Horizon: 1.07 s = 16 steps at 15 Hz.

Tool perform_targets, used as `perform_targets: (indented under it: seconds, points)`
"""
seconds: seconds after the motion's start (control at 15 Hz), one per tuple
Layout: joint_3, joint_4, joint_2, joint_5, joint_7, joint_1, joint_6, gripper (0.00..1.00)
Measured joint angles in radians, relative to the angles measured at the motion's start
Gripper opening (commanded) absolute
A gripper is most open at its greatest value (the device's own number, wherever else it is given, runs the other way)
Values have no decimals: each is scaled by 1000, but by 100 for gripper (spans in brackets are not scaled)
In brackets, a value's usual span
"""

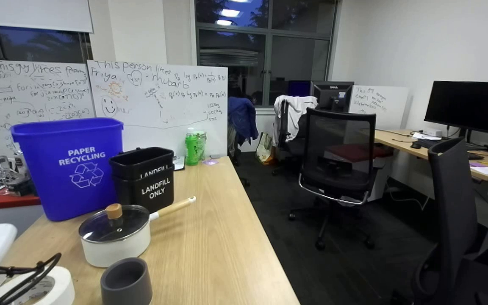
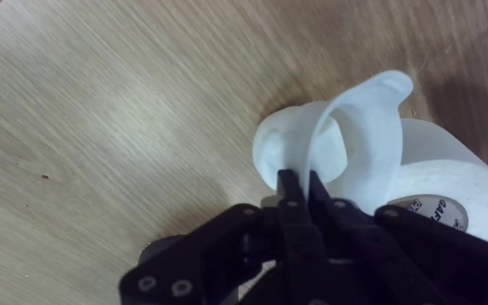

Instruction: Put the white object in the grey cup

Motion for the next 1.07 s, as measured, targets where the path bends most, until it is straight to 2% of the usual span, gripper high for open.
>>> perform_targets:
  seconds: [0.27, 0.6, 1.07]
  points:
    - [-27, -2, 1, 1, 0, -2, -2, 1]
    - [-121, -6, 14, 1, 17, 18, -21, 1]
    - [-255, 34, 14, 1, 160, 116, -24, 1]
